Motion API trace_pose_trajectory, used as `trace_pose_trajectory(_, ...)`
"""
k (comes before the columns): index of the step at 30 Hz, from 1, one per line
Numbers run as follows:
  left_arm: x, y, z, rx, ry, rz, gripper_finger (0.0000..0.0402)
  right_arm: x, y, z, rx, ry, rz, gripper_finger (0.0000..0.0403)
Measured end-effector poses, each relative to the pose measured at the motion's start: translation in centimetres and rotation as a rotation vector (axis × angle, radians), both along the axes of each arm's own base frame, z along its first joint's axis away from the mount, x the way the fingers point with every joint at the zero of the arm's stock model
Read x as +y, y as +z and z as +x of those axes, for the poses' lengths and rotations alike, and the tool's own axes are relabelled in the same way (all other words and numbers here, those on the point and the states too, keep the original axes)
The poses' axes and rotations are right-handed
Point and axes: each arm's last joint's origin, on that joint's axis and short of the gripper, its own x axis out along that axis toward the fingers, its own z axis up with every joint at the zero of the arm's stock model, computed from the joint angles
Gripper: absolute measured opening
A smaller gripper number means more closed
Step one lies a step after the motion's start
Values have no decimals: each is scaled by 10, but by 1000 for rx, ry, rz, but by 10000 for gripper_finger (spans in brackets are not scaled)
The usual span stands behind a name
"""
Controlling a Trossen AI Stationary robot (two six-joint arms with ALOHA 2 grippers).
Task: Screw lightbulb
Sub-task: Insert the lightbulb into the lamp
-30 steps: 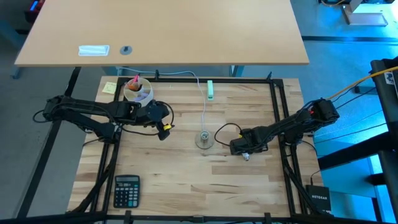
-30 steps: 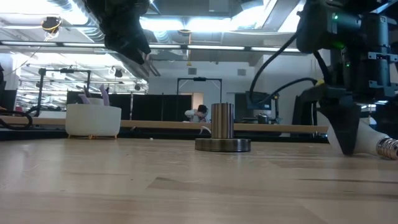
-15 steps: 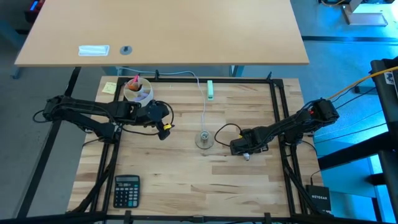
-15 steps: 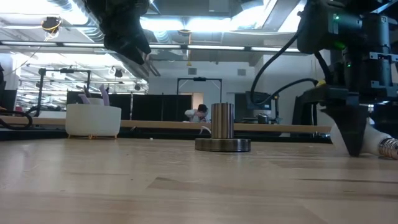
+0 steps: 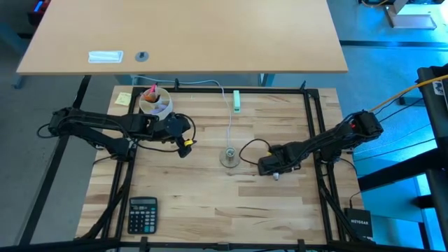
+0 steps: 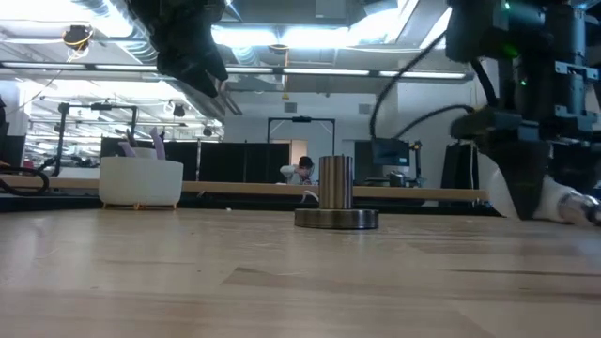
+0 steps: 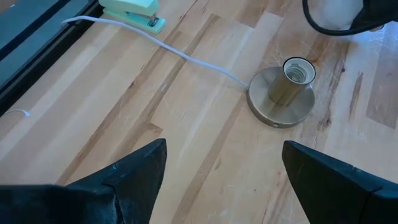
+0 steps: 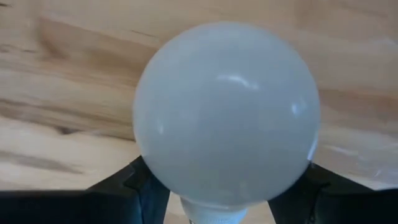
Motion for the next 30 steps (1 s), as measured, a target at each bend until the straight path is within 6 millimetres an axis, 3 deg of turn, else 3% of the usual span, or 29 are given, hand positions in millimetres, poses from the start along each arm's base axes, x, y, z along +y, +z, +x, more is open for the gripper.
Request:
trace_pose_trajectory(7,0,0,0,-1,0,0,310,1,30,19,-88,78,-124,212)
trace_pose_trajectory(20,0,0,0,-2,0,0,310,-12,107,73,-483,367,-389,212)
trace_pose_trajectory(30,0,0,0,-12,18,-19,310,-27,129,99,-789,587,-486,212)
